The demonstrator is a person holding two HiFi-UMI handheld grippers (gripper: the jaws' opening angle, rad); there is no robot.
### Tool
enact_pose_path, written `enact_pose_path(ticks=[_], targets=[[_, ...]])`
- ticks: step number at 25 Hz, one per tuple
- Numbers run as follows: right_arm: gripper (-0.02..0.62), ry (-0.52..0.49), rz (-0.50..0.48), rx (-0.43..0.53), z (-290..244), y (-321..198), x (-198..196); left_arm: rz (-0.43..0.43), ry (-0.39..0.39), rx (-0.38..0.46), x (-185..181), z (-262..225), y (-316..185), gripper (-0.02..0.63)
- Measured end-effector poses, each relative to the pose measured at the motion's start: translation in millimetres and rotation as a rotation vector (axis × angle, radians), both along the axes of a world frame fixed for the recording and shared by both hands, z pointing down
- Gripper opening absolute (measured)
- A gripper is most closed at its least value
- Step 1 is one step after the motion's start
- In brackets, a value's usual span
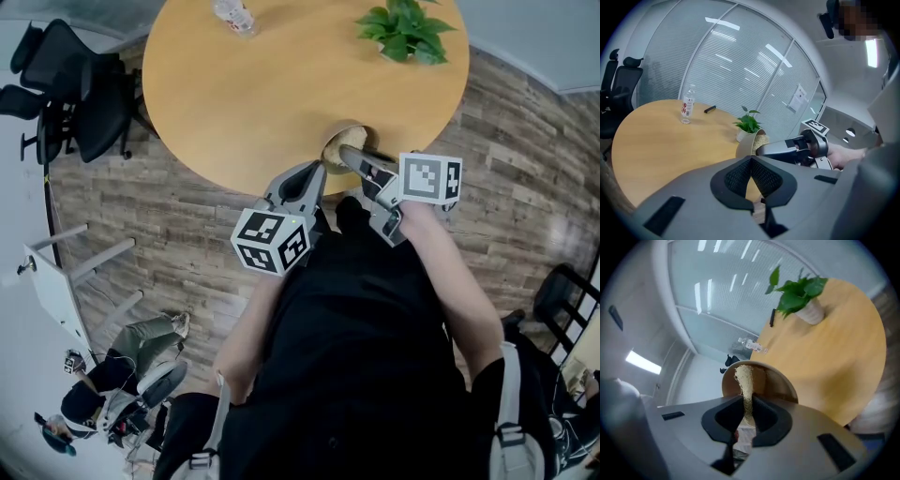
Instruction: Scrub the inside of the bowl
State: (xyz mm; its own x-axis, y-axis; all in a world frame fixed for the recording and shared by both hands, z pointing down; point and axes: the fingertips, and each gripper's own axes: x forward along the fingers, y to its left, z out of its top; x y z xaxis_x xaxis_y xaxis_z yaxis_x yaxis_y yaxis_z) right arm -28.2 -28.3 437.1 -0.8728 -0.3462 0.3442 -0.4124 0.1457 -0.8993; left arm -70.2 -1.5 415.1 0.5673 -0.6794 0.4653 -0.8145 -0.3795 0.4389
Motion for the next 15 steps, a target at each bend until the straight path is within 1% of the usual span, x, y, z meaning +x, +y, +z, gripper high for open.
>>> enact_pose_path(ticks=[2,5,9,13,15], targets=[[0.037,-0.073,0.052,-0.079,3,-2,4,-0.002,-0.014,0.014,-1,-1,0,0.012],[0.037,-0.188,0.102,-0.143,6,-6,6,-0.003,-0.032,0.038,-2,-4,-1,0.012],[0.037,-0.207,0.119,-0.198,12,0,5,-0.019,-0.046,0.068,-5,-8,-4,0.012],[0.037,-0.362,0.174,-0.325,5,4,-2,-0.048,-0.050,0.093,-12,-13,-6,0.012],[0.037,-0.412,0.192,-0.370,4,5,-4,-0.058,-0.053,0.100,-14,-14,-8,0.012]])
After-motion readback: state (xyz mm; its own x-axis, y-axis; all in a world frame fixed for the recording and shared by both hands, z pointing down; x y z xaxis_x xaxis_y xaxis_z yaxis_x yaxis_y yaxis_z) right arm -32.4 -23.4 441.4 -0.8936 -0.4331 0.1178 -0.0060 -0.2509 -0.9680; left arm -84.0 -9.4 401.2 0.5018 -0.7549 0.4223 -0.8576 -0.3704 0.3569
